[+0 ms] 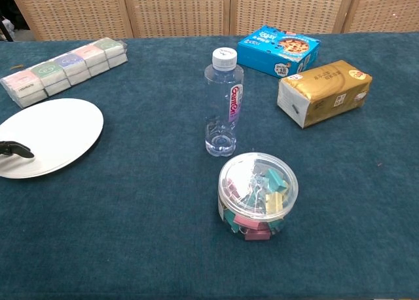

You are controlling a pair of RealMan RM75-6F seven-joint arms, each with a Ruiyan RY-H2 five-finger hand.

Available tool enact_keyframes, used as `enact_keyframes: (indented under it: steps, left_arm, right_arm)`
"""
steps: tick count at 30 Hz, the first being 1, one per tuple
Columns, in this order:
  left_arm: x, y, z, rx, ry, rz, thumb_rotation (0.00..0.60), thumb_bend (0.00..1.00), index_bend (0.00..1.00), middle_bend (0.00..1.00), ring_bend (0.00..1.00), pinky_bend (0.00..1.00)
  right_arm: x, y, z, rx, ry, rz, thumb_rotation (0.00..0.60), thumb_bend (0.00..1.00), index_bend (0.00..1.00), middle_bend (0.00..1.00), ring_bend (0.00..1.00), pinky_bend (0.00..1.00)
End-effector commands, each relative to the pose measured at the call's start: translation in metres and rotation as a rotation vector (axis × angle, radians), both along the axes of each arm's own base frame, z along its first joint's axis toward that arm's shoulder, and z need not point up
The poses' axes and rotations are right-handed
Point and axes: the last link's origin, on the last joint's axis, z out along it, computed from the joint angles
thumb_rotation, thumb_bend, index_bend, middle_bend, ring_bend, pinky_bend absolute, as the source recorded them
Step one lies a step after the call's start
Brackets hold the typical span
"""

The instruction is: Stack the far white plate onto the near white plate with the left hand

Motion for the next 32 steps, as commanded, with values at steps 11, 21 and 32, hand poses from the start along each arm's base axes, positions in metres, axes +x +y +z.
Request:
enact_keyframes:
  steps: [11,21,32]
  left_arm:
    - [0.006,0.001,0.005,0.056,-0.104,-0.046,0.6,0.09,0.05,0.0,0.0,0.0]
    - [0.002,0.001,0.042,0.322,-0.159,-0.075,0.6,0.05,0.0,0.0,0.0,0.0]
    - [-0.009,-0.037,0.077,0.716,-0.128,-0.027,0.6,0.04,0.0,0.0,0.0,0.0]
  right_arm:
    - [0.0,0.0,-0.001,0.006,-0.001,0.001,0.6,0.0,0.0,0.0,0.0,0.0]
    - [0.003,0.001,0.001,-0.001,-0.007,0.013,0.6,0.0,0.0,0.0,0.0,0.0]
    - [0.006,0.0,-0.002,-0.002,0.015,0.047,0.6,0.0,0.0,0.0,0.0,0.0]
